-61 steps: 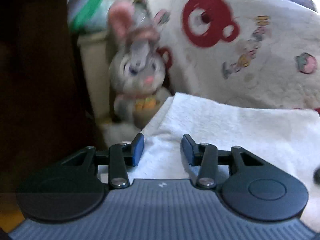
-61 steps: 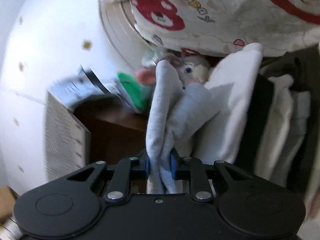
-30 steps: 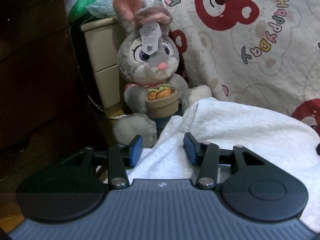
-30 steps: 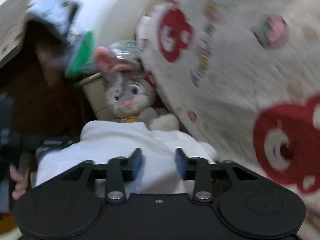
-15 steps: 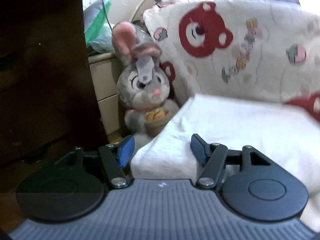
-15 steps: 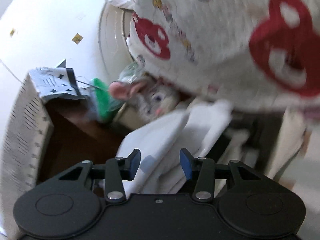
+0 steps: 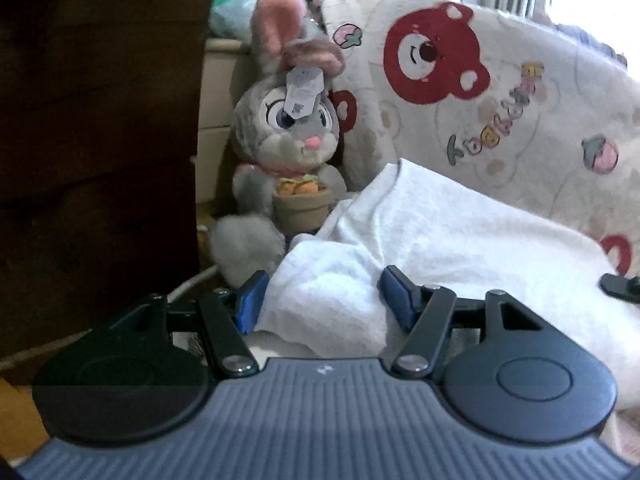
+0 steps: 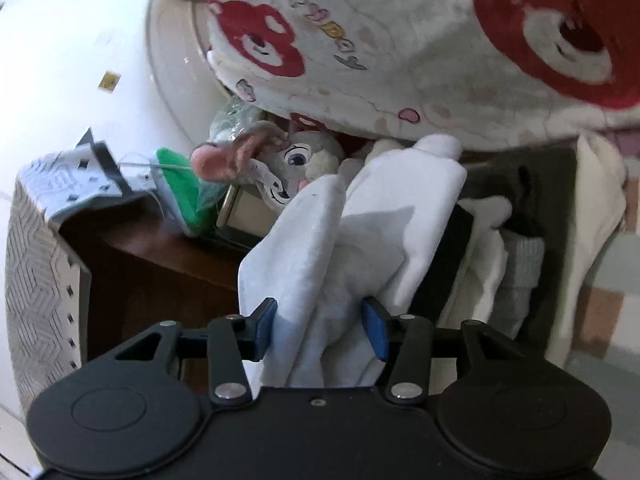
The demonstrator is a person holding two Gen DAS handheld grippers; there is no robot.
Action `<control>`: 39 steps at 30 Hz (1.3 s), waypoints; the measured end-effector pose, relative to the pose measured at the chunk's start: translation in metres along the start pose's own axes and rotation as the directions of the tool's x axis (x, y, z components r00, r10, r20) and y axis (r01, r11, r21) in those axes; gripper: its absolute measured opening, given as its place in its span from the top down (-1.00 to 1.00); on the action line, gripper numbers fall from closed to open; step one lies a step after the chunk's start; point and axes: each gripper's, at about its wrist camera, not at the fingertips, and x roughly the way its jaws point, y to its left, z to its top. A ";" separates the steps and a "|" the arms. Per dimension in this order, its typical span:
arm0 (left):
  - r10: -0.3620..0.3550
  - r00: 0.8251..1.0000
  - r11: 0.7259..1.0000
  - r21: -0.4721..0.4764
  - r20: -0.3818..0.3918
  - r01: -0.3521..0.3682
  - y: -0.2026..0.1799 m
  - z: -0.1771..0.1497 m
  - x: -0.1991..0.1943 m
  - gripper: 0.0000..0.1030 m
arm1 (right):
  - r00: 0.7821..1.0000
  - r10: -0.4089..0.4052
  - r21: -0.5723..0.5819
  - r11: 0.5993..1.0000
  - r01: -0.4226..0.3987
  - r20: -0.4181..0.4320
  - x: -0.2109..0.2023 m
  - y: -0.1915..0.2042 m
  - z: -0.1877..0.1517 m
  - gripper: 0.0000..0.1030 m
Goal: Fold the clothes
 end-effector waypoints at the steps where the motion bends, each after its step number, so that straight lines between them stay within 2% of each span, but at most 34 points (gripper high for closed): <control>1: 0.000 1.000 1.000 0.002 0.001 0.000 0.000 0.000 0.000 -0.20 | 1.000 0.018 0.017 1.000 -0.018 0.011 0.001 -0.003 0.002 -0.03; 2: 0.000 1.000 1.000 0.004 0.002 0.000 0.000 -0.001 0.001 -0.20 | 0.999 0.033 0.018 0.999 -0.033 0.026 0.003 -0.004 0.004 0.00; 3: 0.001 1.000 1.000 0.006 0.003 -0.001 0.000 -0.001 0.001 -0.20 | 0.997 0.047 -0.054 0.998 -0.044 0.054 0.001 0.002 0.006 0.15; 4: 0.001 1.000 1.000 0.008 0.004 -0.001 0.000 -0.001 0.001 -0.20 | 0.995 0.064 -0.126 0.991 -0.053 0.082 0.000 0.009 0.007 0.57; 5: 0.001 1.000 1.000 0.010 0.005 -0.001 -0.001 -0.001 0.001 -0.21 | 0.991 0.081 -0.210 0.976 -0.057 0.110 -0.003 0.017 0.007 0.59; 6: 0.001 1.000 1.000 0.012 0.006 -0.001 -0.001 -0.002 0.002 -0.21 | 0.984 0.098 -0.369 0.929 -0.035 0.151 -0.008 0.033 -0.002 0.60; 7: 0.001 1.000 1.000 0.014 0.006 -0.002 -0.001 -0.002 0.002 -0.21 | 0.975 0.116 -0.511 0.860 -0.004 0.188 -0.014 0.049 -0.011 0.60; 8: 0.002 1.000 1.000 0.016 0.007 -0.002 -0.001 -0.002 0.002 -0.21 | 0.971 0.105 -0.586 0.810 0.042 0.214 -0.014 0.054 -0.018 0.62; 10: 0.008 1.000 1.000 0.022 0.011 -0.008 -0.002 -0.003 0.002 -0.21 | 0.971 -0.008 -0.559 0.817 0.145 0.240 -0.004 0.043 -0.015 0.61; 11: 0.024 1.000 0.999 0.029 0.015 -0.024 -0.004 -0.002 0.001 -0.23 | 0.971 -0.068 -0.529 0.829 0.183 0.229 0.002 0.032 -0.010 0.45; 13: 0.055 0.998 0.998 0.043 0.024 -0.056 -0.008 -0.002 -0.003 -0.25 | 0.961 -0.096 -0.522 0.824 0.222 0.258 -0.001 0.026 -0.012 0.22; 15: 0.086 0.996 0.995 0.056 0.033 -0.087 -0.012 -0.002 -0.006 -0.28 | 0.949 -0.126 -0.513 0.816 0.265 0.290 -0.004 0.021 -0.013 0.11; 16: 0.101 0.994 0.993 0.062 0.038 -0.103 -0.014 -0.002 -0.007 -0.29 | 0.932 -0.151 -0.508 0.804 0.310 0.330 -0.011 0.023 -0.014 0.05; 18: 0.132 0.990 0.988 0.075 0.047 -0.135 -0.018 -0.001 -0.011 -0.29 | 0.892 -0.196 -0.492 0.776 0.395 0.407 -0.024 0.028 -0.016 0.04; 19: 0.147 0.988 0.985 0.081 0.052 -0.151 -0.020 -0.001 -0.012 -0.29 | 0.880 -0.193 -0.496 0.764 0.413 0.435 -0.033 0.032 -0.017 0.06; 22: 0.192 0.979 0.975 0.100 0.068 -0.198 -0.026 -0.001 -0.017 -0.35 | 0.919 -0.149 -0.547 0.764 0.341 0.365 -0.053 0.038 -0.012 0.07; 24: 0.221 0.972 0.967 0.111 0.079 -0.229 -0.030 0.000 -0.020 -0.56 | 0.932 -0.138 -0.598 0.733 0.324 0.336 -0.068 0.046 -0.017 0.06; 25: 0.254 0.963 0.957 0.121 0.089 -0.263 -0.034 0.000 -0.023 -0.61 | 0.937 -0.129 -0.619 0.720 0.314 0.326 -0.076 0.049 -0.022 0.06; 27: 0.380 0.919 0.911 0.133 0.102 -0.391 -0.042 0.004 -0.031 -0.74 | 0.952 -0.114 -0.652 0.704 0.280 0.286 -0.094 0.051 -0.033 0.06; 29: 0.476 0.874 0.866 0.122 0.094 -0.485 -0.044 0.005 -0.039 -0.74 | 0.964 -0.112 -0.693 0.675 0.253 0.242 -0.113 0.048 -0.049 0.05; 30: 0.504 0.860 0.852 0.120 0.081 -0.510 -0.044 0.003 -0.043 -0.73 | 0.967 -0.116 -0.716 0.653 0.246 0.226 -0.123 0.046 -0.058 0.05; 31: 0.518 0.853 0.844 0.122 0.063 -0.522 -0.045 0.000 -0.046 -0.73 | 0.970 -0.118 -0.732 0.638 0.239 0.214 -0.132 0.042 -0.067 0.05; 33: 0.500 0.866 0.857 0.137 0.007 -0.496 -0.049 -0.011 -0.053 -0.73 | 0.974 -0.123 -0.761 0.608 0.226 0.190 -0.153 0.034 -0.086 0.05; 36: 0.415 0.907 0.908 0.094 -0.066 -0.409 -0.059 -0.039 -0.073 -0.73 | 0.975 -0.146 -0.798 0.560 0.222 0.168 -0.186 0.020 -0.114 0.03; 39: 0.298 0.949 0.954 0.027 -0.099 -0.297 -0.077 -0.070 -0.103 -0.74 | 0.967 -0.179 -0.819 0.516 0.251 0.183 -0.211 0.013 -0.128 -0.03</control>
